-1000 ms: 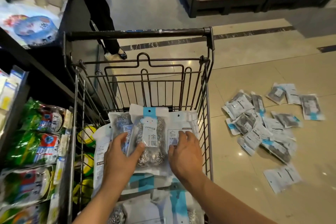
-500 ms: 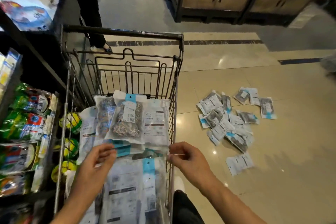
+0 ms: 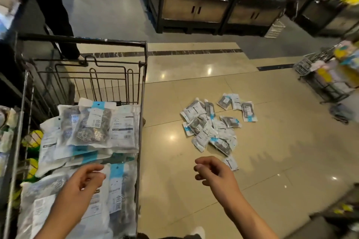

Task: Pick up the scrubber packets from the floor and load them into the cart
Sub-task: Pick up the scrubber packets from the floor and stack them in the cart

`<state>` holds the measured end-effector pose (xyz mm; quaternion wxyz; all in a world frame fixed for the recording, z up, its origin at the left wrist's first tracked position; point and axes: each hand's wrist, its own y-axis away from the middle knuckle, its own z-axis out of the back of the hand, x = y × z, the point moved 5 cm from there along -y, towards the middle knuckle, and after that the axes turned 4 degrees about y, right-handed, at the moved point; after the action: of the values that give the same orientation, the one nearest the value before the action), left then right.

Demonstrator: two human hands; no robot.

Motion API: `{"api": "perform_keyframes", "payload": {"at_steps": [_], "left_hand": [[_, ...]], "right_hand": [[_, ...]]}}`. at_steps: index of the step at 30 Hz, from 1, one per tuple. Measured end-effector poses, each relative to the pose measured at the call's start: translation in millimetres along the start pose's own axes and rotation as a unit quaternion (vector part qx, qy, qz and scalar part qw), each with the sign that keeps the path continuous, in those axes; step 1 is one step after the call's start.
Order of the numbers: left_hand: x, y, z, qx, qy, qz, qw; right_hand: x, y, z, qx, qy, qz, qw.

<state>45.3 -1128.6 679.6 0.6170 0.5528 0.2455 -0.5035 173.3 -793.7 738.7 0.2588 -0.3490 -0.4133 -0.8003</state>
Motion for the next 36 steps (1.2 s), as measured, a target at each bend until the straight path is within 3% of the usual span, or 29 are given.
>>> {"api": "perform_keyframes", "payload": {"at_steps": [7, 15, 19, 27, 36], "left_hand": [[-19, 36, -95, 0.06, -0.04, 0.04, 0.997], [-38, 83, -240, 0.104, -0.06, 0.052, 0.991], [-54, 91, -291, 0.162, -0.125, 0.053, 0.977], [-83, 63, -329, 0.136, -0.112, 0.064, 0.982], [-104, -41, -355, 0.124, -0.05, 0.097, 0.986]], "right_hand": [[-80, 12, 90, -0.042, -0.035, -0.052, 0.997], [-150, 15, 186, -0.02, -0.11, -0.114, 0.987], [-173, 16, 228, -0.051, -0.15, -0.133, 0.978], [-194, -12, 261, -0.084, -0.21, -0.163, 0.96], [-141, -126, 276, -0.104, -0.211, -0.165, 0.958]]}}
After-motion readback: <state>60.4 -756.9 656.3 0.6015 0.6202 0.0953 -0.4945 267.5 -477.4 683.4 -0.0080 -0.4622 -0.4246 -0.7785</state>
